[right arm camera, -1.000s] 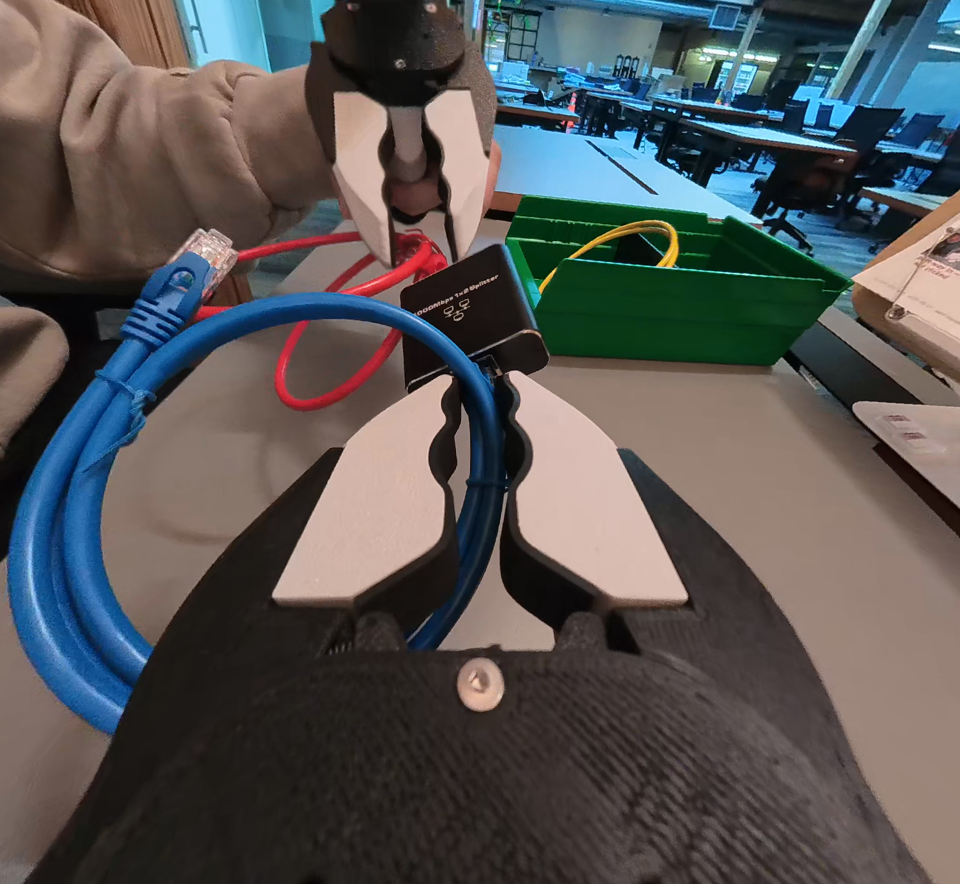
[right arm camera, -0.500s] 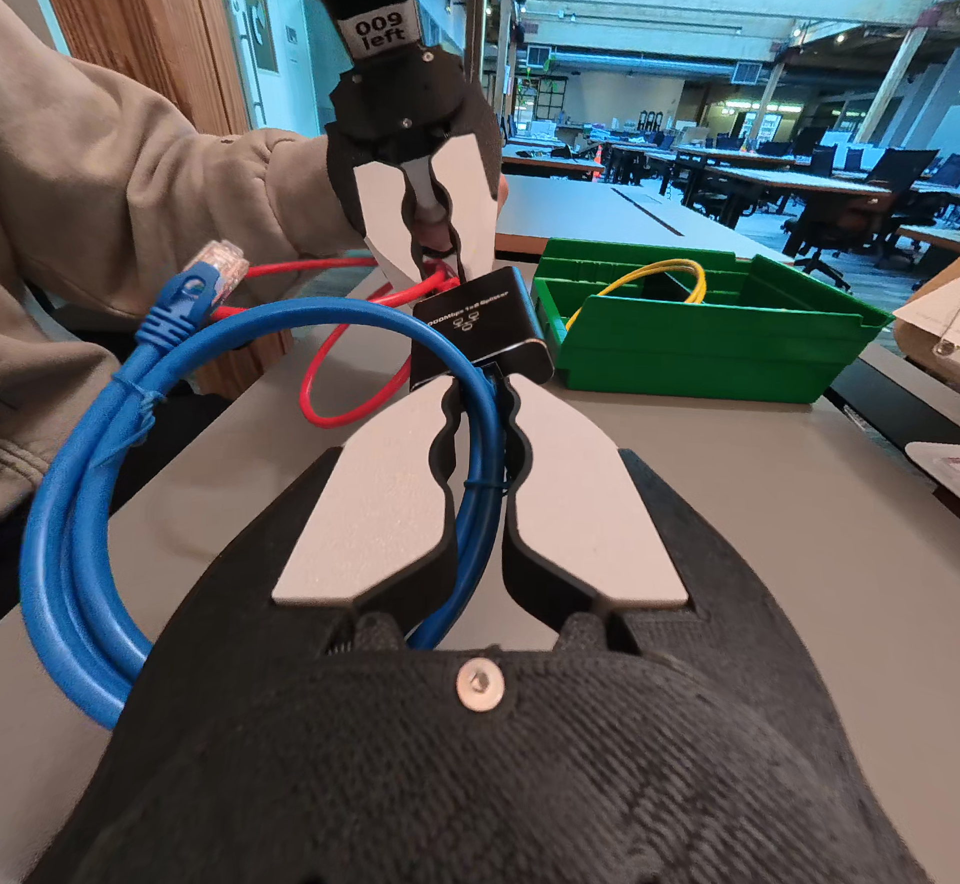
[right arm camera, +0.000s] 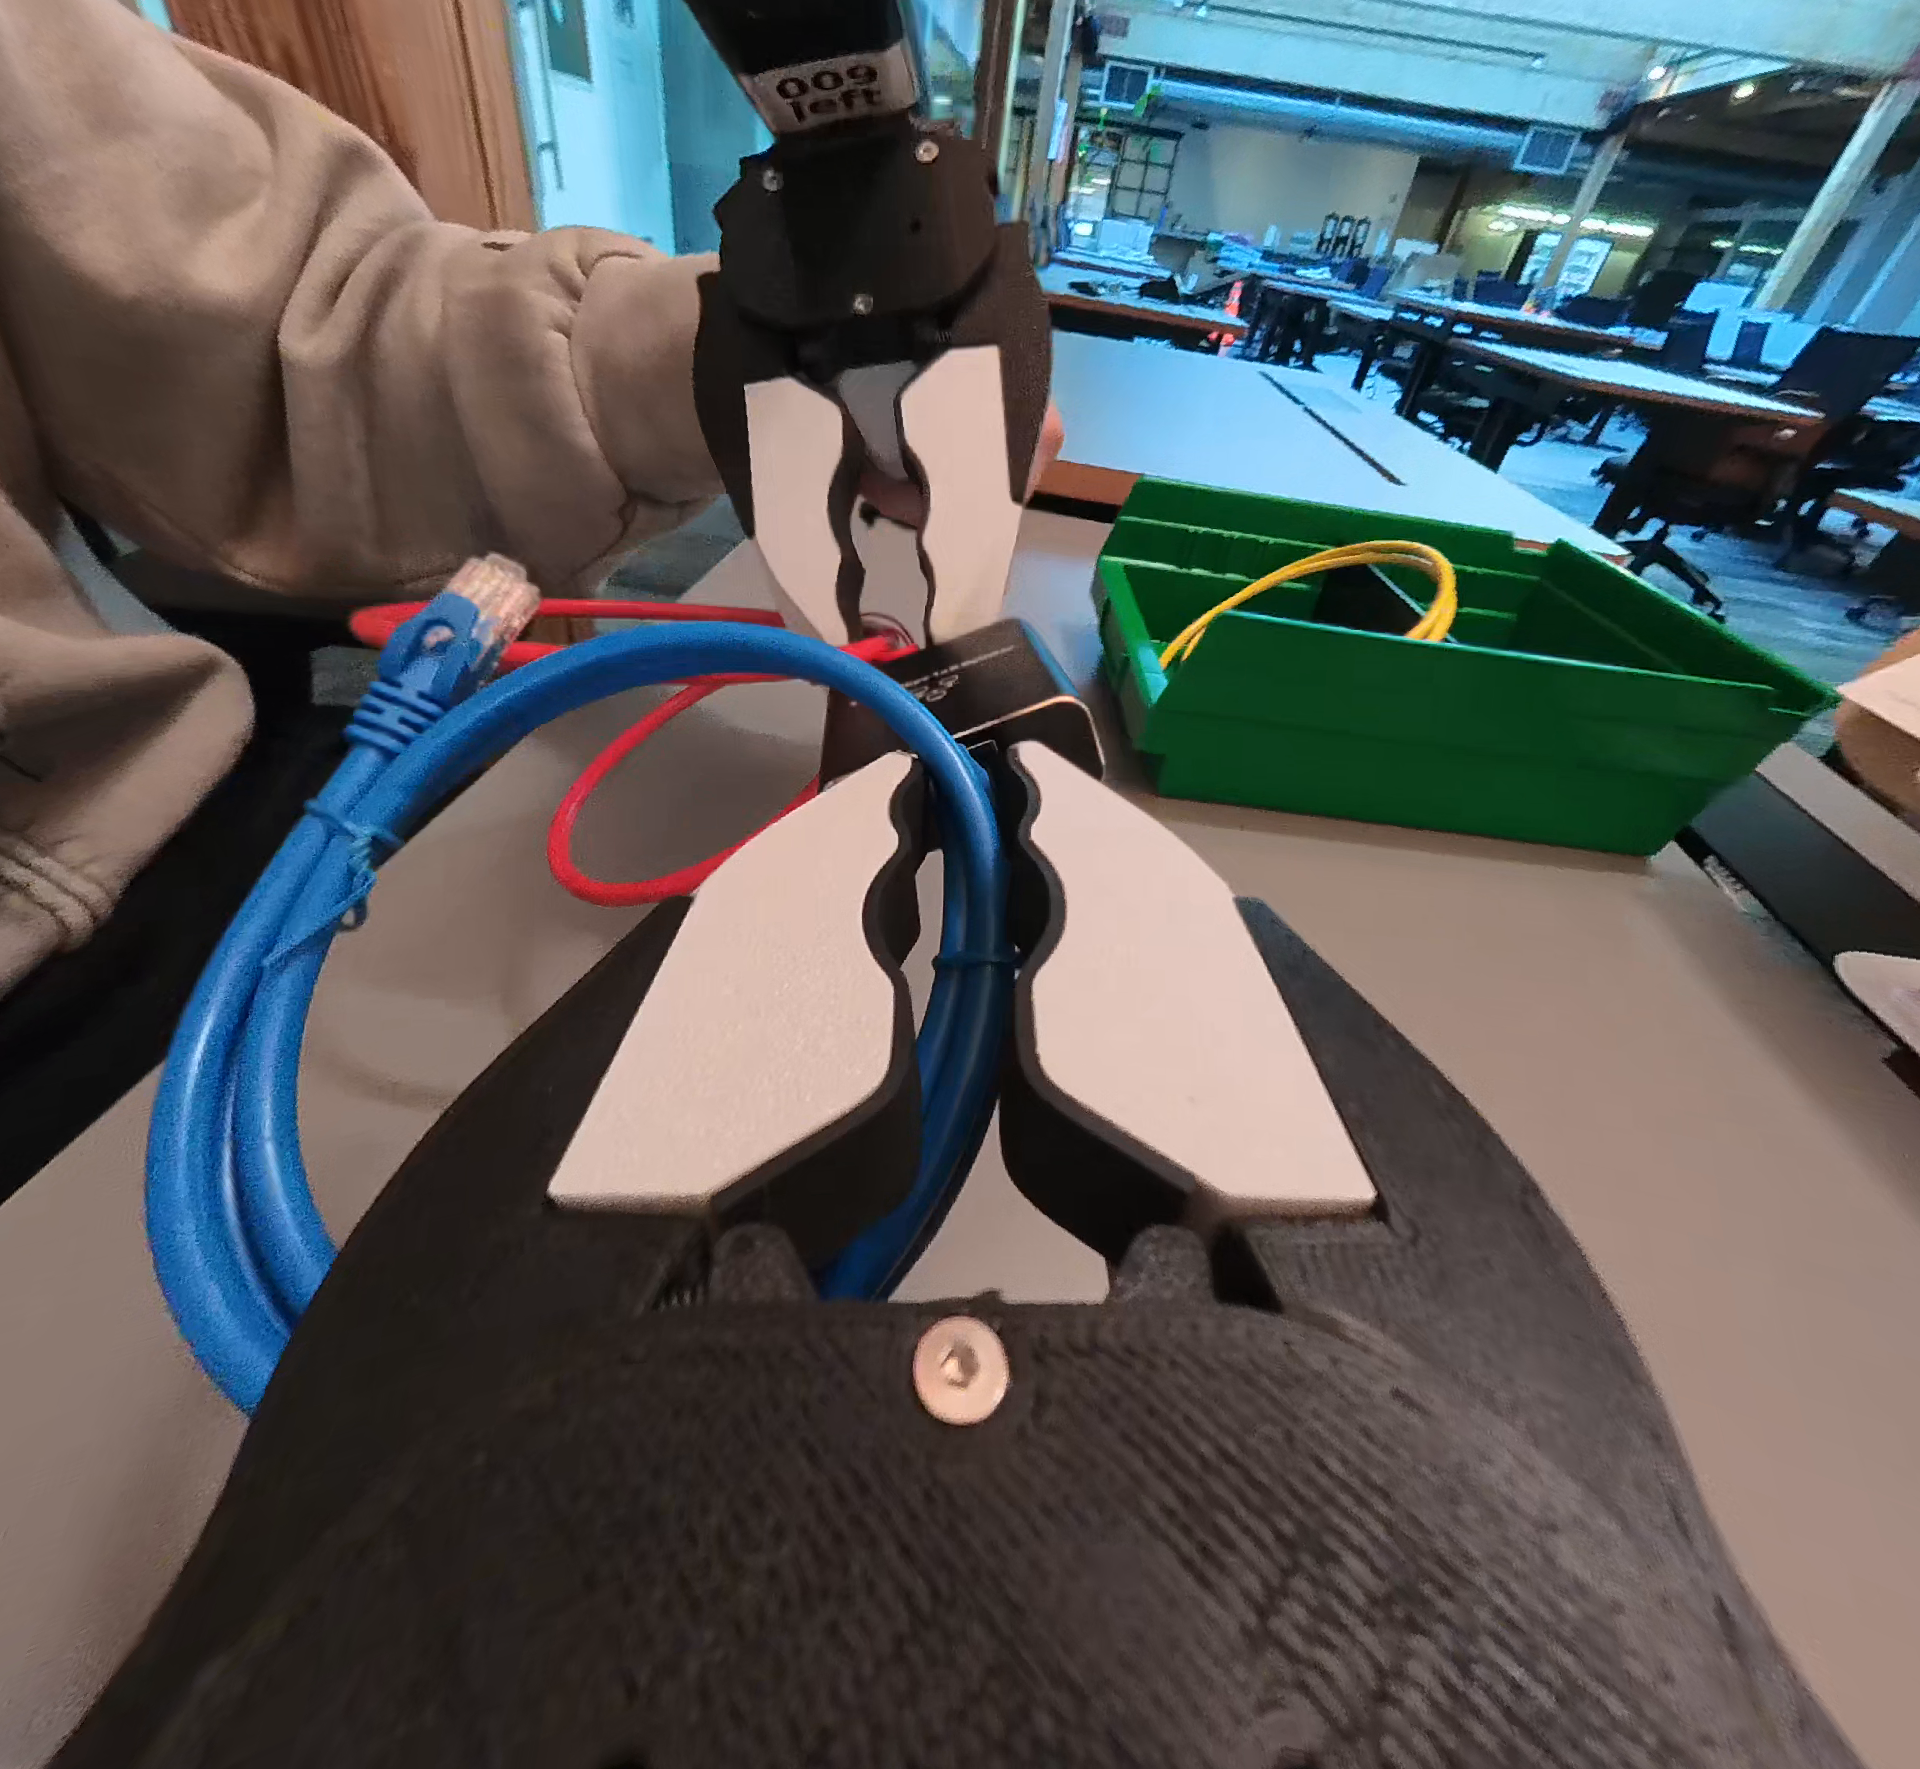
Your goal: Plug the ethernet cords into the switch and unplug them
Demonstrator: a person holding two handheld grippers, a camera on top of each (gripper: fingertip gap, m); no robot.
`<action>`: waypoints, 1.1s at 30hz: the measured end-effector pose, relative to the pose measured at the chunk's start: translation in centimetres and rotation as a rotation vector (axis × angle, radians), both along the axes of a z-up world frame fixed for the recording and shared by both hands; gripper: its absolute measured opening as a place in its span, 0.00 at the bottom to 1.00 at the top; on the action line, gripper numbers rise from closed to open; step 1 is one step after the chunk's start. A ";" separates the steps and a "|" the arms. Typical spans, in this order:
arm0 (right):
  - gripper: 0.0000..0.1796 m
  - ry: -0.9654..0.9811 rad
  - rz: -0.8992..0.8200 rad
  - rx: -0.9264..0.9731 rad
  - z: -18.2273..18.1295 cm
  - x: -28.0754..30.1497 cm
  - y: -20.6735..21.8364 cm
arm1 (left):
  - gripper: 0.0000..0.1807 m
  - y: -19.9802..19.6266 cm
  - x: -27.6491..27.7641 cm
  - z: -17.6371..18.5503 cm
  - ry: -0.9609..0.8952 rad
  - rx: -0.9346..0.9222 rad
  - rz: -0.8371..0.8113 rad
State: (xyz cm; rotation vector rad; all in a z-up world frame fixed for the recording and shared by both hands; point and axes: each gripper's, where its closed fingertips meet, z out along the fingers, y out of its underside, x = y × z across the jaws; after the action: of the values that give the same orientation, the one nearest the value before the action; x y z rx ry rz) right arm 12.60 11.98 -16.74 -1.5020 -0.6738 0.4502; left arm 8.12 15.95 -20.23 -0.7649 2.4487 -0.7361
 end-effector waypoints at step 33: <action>0.07 0.197 0.020 0.185 3.5 2.0 -2.1 | 0.16 -1.7 -0.4 6.9 -0.180 -0.186 0.009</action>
State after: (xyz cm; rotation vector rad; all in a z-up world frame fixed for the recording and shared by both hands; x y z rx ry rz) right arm 14.63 9.85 -13.28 -1.2588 -0.5602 0.5290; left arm 7.77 14.23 -13.34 -0.7422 2.2369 -0.9946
